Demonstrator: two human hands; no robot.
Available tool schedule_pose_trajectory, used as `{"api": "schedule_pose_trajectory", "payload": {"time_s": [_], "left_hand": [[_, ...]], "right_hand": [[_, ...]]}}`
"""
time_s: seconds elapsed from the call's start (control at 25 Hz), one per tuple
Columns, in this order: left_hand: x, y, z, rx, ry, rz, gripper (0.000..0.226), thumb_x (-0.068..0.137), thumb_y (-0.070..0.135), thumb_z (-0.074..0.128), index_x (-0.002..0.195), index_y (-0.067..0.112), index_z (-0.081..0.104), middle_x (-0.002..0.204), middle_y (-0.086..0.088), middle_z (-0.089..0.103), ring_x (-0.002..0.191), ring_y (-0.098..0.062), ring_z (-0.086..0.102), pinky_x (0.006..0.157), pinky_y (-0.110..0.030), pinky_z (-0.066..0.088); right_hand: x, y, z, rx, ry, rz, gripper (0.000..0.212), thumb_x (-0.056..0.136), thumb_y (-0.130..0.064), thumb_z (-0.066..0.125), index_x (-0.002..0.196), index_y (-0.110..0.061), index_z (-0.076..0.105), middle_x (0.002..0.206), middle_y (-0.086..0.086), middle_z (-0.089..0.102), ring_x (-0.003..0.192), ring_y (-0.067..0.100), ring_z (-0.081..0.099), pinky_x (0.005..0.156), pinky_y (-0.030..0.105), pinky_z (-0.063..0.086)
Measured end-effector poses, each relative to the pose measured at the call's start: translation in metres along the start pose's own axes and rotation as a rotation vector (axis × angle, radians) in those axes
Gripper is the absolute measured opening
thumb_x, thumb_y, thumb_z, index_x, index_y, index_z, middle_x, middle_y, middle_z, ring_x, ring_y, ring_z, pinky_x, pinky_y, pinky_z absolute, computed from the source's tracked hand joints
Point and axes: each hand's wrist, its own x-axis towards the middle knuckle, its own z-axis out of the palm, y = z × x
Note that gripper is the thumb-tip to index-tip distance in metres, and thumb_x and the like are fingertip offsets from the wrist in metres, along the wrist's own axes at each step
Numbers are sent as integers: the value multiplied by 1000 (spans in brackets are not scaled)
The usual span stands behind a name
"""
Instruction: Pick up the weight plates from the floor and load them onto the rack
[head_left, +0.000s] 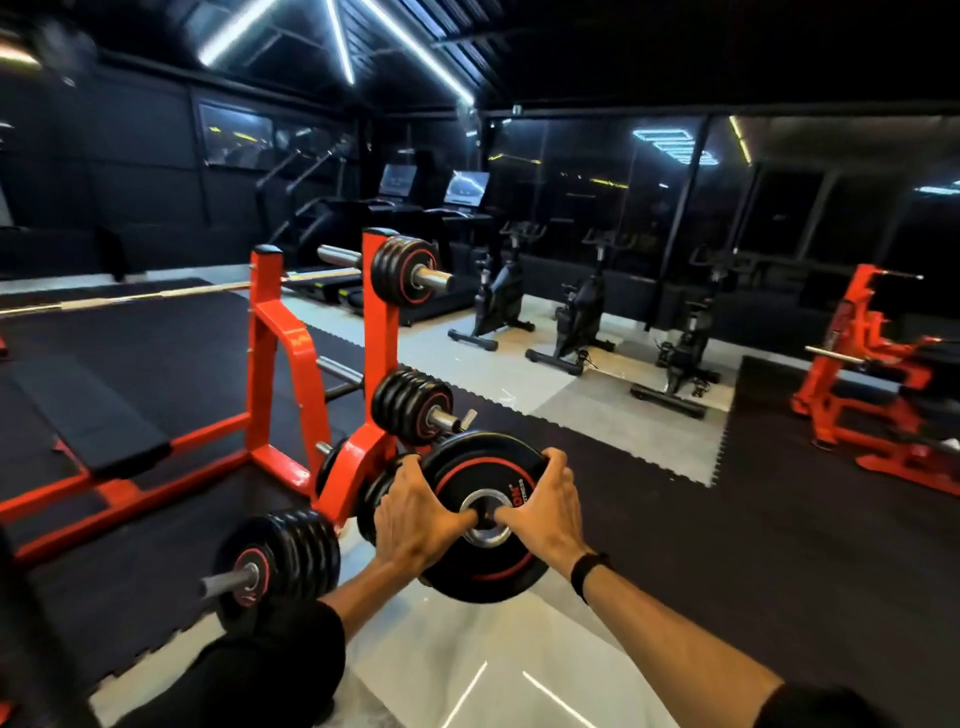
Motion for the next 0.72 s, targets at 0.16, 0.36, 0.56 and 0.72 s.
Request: {"api": "schedule_pose_trajectory", "payload": {"time_s": [0.16, 0.36, 0.56, 0.72], "left_hand": [[52, 2, 46, -16, -23, -39, 84, 49, 61, 77, 111, 15, 43, 108, -6, 63, 97, -34, 65, 72, -36, 47], [111, -1, 117, 48, -47, -82, 92, 44, 69, 74, 112, 17, 42, 111, -4, 62, 95, -29, 66, 74, -37, 54], [178, 4, 209, 121, -27, -225, 94, 41, 70, 74, 113, 17, 42, 115, -6, 64, 102, -31, 65, 80, -39, 54], [217, 16, 259, 132, -16, -393, 93, 45, 65, 76, 117, 17, 41, 118, -7, 63, 106, -30, 64, 83, -37, 53]], "right_hand": [[70, 23, 16, -15, -49, 9, 94, 53, -37, 81, 130, -22, 28, 125, 8, 47, 114, 28, 51, 90, 39, 50], [154, 73, 52, 11, -132, 19, 90, 55, -35, 81, 126, -22, 28, 121, 8, 48, 110, 29, 53, 86, 36, 50], [263, 133, 79, 39, -263, -23, 90, 53, -40, 83, 122, -24, 27, 118, 6, 48, 110, 29, 53, 88, 36, 50], [340, 160, 91, -10, -418, -89, 95, 54, -42, 82, 128, -22, 27, 123, 8, 48, 115, 30, 53, 93, 37, 48]]}}
